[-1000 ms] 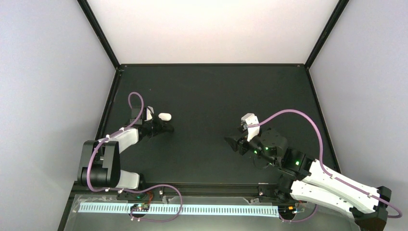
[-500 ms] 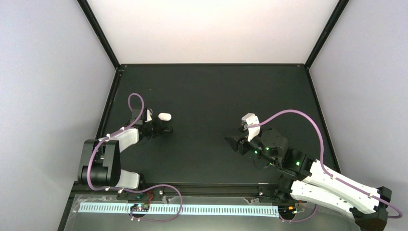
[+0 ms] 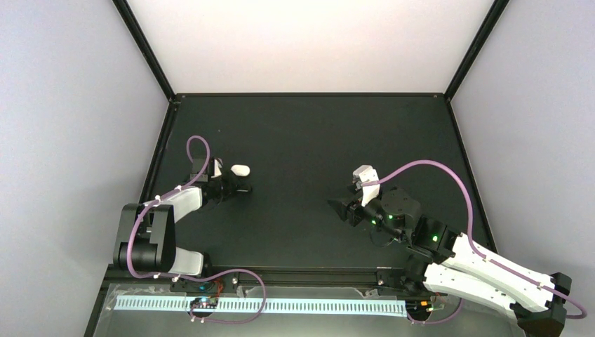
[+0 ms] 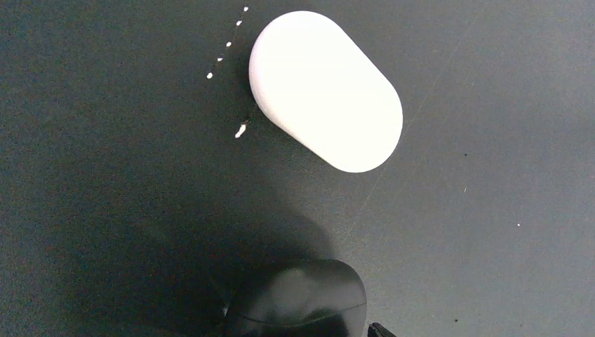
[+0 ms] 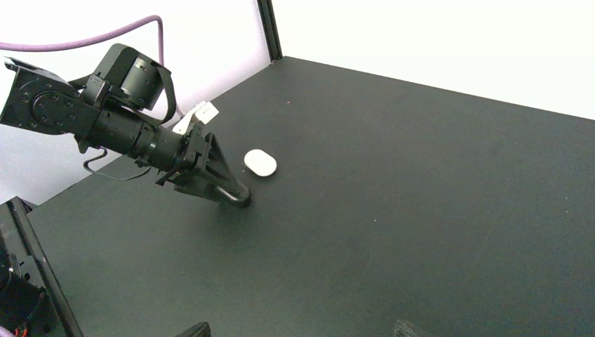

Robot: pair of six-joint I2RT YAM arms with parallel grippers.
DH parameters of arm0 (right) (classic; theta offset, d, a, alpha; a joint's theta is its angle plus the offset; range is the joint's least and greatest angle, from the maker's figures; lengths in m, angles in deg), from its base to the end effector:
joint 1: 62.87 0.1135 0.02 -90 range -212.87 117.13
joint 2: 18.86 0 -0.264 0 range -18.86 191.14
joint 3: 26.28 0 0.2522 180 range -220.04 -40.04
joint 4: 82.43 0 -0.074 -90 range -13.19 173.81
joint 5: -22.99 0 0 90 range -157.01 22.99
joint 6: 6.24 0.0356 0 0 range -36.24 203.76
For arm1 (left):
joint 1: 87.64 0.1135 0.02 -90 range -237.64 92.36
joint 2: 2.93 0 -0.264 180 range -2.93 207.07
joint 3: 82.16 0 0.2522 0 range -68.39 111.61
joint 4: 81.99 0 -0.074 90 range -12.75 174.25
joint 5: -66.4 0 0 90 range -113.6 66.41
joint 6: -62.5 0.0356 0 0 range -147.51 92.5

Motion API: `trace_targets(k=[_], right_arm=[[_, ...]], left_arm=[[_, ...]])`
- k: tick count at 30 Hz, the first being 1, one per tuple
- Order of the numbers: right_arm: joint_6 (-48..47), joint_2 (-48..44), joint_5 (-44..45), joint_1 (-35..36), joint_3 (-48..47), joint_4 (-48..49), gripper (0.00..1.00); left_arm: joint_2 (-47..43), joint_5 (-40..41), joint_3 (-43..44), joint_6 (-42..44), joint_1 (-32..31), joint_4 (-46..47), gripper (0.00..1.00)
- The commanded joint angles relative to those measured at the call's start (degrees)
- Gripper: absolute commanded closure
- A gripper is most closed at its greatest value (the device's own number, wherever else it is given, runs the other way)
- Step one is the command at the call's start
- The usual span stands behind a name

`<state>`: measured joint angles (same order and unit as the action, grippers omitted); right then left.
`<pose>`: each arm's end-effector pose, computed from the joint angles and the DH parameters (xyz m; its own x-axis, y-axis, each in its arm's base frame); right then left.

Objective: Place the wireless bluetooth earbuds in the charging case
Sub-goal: Place the charging case at the center of the board.

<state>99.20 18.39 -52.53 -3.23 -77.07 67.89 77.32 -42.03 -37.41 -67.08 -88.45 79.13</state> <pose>0.0882 0.1329 0.3022 -0.3255 -0.0457 -0.9444 -0.6509 0.7353 0.1887 0.2432 -0.0147 0.1396 -0.7523 -0.5939 -0.2851 -0.3657 0.7364 -0.5692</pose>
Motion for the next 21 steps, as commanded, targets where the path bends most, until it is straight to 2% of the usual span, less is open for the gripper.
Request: trace_targets(k=[1, 21], right_arm=[[-0.22, -0.61, 0.43, -0.20, -1.28, -0.07, 0.32], [-0.27, -0.76, 0.80, -0.14, -0.62, 0.23, 0.32]], left_arm=[[0.79, 4.19, -0.23, 1.03, 0.47, -4.26, 0.50], [0.78, 6.89, -0.30, 1.40, 0.55, -5.85, 0.50]])
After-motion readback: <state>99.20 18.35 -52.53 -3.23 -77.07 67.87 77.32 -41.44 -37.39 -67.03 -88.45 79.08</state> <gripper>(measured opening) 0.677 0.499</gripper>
